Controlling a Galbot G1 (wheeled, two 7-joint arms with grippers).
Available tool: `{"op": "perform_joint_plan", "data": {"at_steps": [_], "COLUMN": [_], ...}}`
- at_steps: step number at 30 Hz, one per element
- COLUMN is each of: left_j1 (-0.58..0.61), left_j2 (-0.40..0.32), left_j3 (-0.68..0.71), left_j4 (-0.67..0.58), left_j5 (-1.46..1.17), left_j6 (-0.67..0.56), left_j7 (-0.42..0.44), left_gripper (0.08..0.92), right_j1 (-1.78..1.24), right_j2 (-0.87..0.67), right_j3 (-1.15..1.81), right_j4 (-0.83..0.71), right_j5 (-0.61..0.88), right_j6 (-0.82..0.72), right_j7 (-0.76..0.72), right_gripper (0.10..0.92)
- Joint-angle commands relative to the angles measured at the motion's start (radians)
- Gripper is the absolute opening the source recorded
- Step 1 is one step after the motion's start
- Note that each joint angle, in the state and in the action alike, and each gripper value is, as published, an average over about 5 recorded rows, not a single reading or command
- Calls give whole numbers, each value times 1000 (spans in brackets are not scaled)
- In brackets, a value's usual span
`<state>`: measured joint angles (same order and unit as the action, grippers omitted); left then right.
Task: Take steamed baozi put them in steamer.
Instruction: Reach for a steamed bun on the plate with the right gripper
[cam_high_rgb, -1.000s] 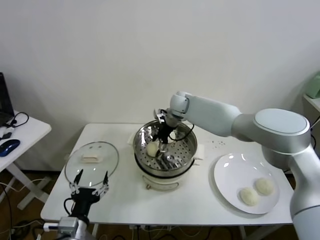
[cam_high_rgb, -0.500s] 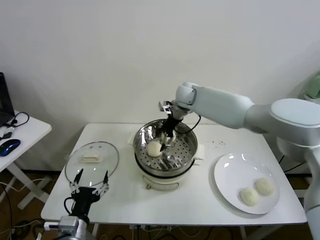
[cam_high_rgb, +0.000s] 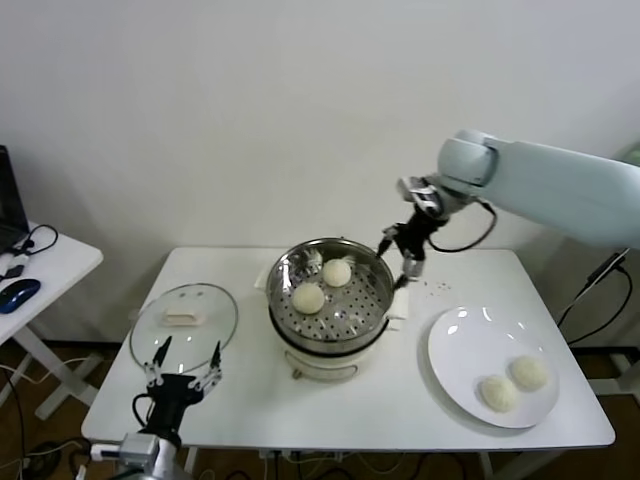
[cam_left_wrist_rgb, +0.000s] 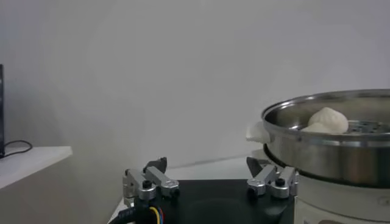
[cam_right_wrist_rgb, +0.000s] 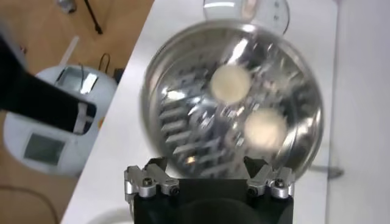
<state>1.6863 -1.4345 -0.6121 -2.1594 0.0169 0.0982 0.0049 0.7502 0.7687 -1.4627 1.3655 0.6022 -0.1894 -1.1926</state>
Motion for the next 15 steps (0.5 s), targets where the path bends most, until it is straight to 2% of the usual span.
{"op": "perform_joint_plan", "data": {"at_steps": [1, 8, 15], "left_j1": [-5, -18, -10], "left_j2": [9, 5, 2], "left_j3": [-4, -2, -1], "left_j4": [18, 28, 43], "left_j5": [-22, -21, -12], "left_j6": [-86, -87, -82], "left_j7": [26, 27, 25], "left_gripper": [823, 823, 823], "right_j1": [-113, -318, -592], "right_j2": [-403, -488, -486], "right_j3": [37, 144, 366], "right_j4": [214, 191, 136], "right_j5": [-305, -429, -497], "right_j6": [79, 124, 138], "right_j7": [-7, 7, 33], "right_gripper": [823, 823, 823]}}
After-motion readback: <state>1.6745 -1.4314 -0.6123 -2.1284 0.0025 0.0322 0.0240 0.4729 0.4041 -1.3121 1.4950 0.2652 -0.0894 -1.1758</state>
